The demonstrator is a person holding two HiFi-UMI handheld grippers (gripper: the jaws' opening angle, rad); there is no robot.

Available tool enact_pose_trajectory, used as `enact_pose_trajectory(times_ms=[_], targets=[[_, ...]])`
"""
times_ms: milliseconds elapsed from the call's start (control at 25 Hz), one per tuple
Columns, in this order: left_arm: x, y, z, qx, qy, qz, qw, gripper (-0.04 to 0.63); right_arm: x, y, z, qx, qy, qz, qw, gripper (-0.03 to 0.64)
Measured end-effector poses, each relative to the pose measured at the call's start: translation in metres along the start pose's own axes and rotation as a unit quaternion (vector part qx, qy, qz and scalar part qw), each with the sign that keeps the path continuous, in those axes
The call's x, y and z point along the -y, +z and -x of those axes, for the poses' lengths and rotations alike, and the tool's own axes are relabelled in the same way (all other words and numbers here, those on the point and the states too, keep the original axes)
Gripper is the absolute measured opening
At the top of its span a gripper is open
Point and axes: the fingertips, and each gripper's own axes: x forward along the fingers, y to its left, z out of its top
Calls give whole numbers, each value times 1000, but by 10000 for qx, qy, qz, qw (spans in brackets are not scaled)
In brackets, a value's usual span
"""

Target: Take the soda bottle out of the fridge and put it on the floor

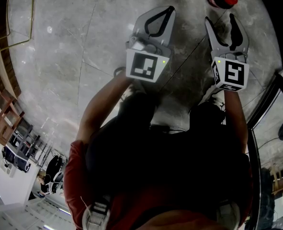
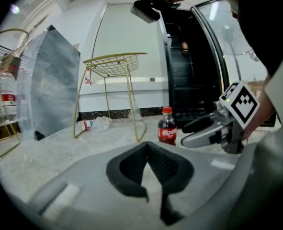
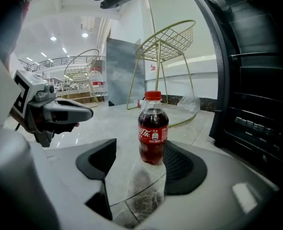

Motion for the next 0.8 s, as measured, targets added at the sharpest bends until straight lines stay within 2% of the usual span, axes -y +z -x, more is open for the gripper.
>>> enact_pose_trajectory(times_ms=[400, 640, 800], targets=[[-1, 1, 0, -9, -3, -23, 10000, -2, -1, 0, 0, -58, 34, 54, 10000, 297], [0, 1, 0, 2, -6, -15, 10000, -2, -3, 1, 2, -61, 50, 117, 9999, 242], [1, 1, 1, -7, -9, -28, 10000, -2, -4, 0, 3, -74, 103, 197, 9997, 170]])
